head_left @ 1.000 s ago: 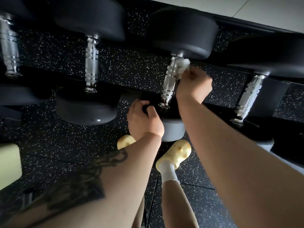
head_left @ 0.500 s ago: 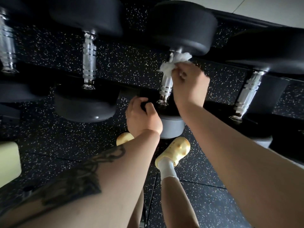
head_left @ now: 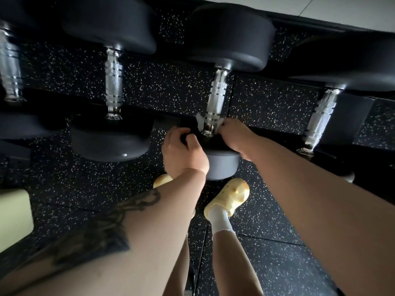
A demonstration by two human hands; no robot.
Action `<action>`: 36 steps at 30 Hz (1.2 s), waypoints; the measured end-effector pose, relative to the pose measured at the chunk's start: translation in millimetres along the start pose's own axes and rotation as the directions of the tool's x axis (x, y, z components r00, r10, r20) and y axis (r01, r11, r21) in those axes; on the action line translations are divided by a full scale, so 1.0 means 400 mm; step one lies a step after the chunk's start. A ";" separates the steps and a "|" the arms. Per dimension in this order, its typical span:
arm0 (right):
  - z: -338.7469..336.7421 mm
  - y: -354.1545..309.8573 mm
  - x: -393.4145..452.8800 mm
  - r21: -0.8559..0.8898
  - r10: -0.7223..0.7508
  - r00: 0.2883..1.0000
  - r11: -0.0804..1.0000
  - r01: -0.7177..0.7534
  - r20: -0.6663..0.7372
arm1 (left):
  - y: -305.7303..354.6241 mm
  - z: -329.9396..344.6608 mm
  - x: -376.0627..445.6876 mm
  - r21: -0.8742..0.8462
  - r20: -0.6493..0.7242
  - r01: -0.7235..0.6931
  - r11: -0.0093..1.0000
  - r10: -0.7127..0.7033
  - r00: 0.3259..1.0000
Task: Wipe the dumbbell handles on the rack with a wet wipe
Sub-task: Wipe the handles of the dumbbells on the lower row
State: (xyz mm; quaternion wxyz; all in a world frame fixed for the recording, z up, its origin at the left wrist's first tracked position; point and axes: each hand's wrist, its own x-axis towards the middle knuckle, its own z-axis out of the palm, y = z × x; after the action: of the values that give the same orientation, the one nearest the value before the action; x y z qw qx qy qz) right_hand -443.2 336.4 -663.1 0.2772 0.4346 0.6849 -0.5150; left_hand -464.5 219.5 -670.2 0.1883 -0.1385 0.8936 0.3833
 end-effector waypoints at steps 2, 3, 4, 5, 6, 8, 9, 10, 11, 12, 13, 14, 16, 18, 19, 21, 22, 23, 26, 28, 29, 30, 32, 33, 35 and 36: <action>-0.015 0.002 -0.012 0.055 0.013 1.000 0.998 -0.013 0.003 | 0.000 0.000 0.000 0.002 0.004 0.003 1.000 -0.003 1.000; -0.027 0.010 -0.018 0.027 -0.020 1.000 0.999 0.020 -0.013 | 0.000 0.000 -0.001 0.003 0.004 0.001 1.000 -0.001 1.000; -0.037 0.017 -0.028 -0.032 -0.056 0.998 0.998 0.055 -0.029 | 0.000 0.000 -0.001 0.003 0.003 -0.002 1.000 0.002 1.000; -0.043 0.022 -0.038 -0.079 -0.077 0.996 0.994 0.072 -0.050 | 0.000 0.000 -0.002 0.002 0.000 -0.003 1.000 0.003 1.000; -0.044 0.025 -0.050 -0.088 -0.086 0.995 0.993 0.081 -0.056 | 0.001 0.000 -0.002 0.003 -0.002 -0.002 1.000 0.002 1.000; -0.041 0.019 -0.058 -0.072 -0.092 0.995 0.993 0.090 -0.026 | 0.002 -0.001 -0.002 0.013 -0.006 0.002 1.000 -0.002 1.000; -0.041 0.010 -0.053 -0.080 -0.077 0.997 0.994 0.077 0.011 | 0.001 -0.001 -0.002 0.015 -0.007 -0.003 1.000 0.003 1.000; -0.042 0.000 -0.044 -0.101 -0.054 0.997 0.993 0.059 0.054 | 0.001 0.000 -0.003 0.013 -0.007 -0.009 1.000 0.009 1.000; -0.041 -0.012 -0.035 -0.087 -0.028 0.995 0.995 0.037 0.098 | 0.002 -0.001 -0.004 0.010 -0.006 -0.013 1.000 0.013 1.000; -0.039 -0.022 -0.030 -0.043 0.007 0.991 0.999 -0.001 0.131 | 0.002 -0.001 -0.003 0.008 -0.005 -0.014 1.000 0.014 1.000; -0.036 -0.028 -0.027 0.021 0.030 0.987 0.999 -0.034 0.155 | 0.002 0.000 -0.002 0.008 -0.006 -0.013 1.000 0.013 1.000; -0.030 -0.024 -0.025 0.102 0.027 0.988 0.994 -0.043 0.151 | 0.002 -0.001 -0.001 0.009 -0.008 -0.014 1.000 0.014 1.000; -0.018 -0.008 -0.041 0.234 0.050 0.998 0.971 -0.057 0.033 | -0.002 -0.001 0.002 0.013 -0.009 -0.021 1.000 0.022 1.000; -0.007 0.004 -0.072 0.193 0.065 0.991 0.980 -0.041 -0.119 | -0.003 -0.001 0.000 0.016 -0.009 -0.029 0.999 0.029 1.000; -0.003 0.002 -0.090 0.023 0.023 0.982 1.000 -0.019 -0.186 | -0.002 -0.002 -0.001 0.019 -0.009 -0.031 0.999 0.031 0.999; 0.005 -0.013 -0.128 -0.361 -0.149 0.957 0.931 0.051 -0.249 | 0.002 -0.003 -0.002 0.025 -0.002 -0.040 0.999 0.040 0.999; 0.009 -0.025 -0.144 -0.462 -0.244 0.939 0.880 0.110 -0.241 | 0.005 -0.004 -0.003 0.033 0.001 -0.047 0.998 0.047 0.999; 0.013 -0.037 -0.151 -0.504 -0.327 0.920 0.844 0.183 -0.215 | 0.006 -0.004 -0.003 0.043 0.000 -0.054 0.998 0.054 0.999; 0.027 -0.074 -0.130 -0.529 -0.436 0.897 0.779 0.336 -0.072 | 0.005 -0.006 -0.001 0.084 -0.026 -0.033 0.996 0.035 0.999; 0.029 -0.090 -0.103 -0.553 -0.418 0.908 0.761 0.339 -0.018 | -0.001 -0.001 0.003 0.104 -0.023 -0.024 0.994 0.026 0.999; 0.028 -0.089 -0.098 -0.575 -0.397 0.918 0.751 0.325 0.000 | -0.001 0.002 0.004 0.117 -0.013 -0.021 0.993 0.023 1.000; 0.028 -0.083 -0.102 -0.560 -0.366 0.931 0.767 0.313 0.020 | 0.001 0.000 0.007 0.126 0.003 -0.026 0.992 0.026 1.000; 0.028 -0.064 -0.129 -0.468 -0.317 0.949 0.838 0.280 0.000 | 0.006 -0.014 0.015 0.167 0.087 -0.085 0.982 0.071 0.994; 0.026 -0.055 -0.147 -0.444 -0.310 0.950 0.857 0.261 -0.039 | 0.009 -0.025 0.020 0.210 0.175 -0.138 0.968 0.102 0.979; 0.014 -0.038 -0.176 -0.466 -0.285 0.957 0.856 0.225 -0.062 | 0.018 -0.057 0.035 0.294 0.396 -0.265 0.918 0.135 0.908; 0.005 -0.038 -0.189 -0.477 -0.261 0.964 0.855 0.204 -0.056 | 0.025 -0.081 0.046 0.313 0.467 -0.323 0.893 0.152 0.871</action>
State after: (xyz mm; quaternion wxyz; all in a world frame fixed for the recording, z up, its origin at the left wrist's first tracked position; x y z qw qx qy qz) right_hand -421.2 309.6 -594.2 0.2679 0.2989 0.8513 -0.3379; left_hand -492.1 200.2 -651.4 0.3543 0.1020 0.8970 0.2439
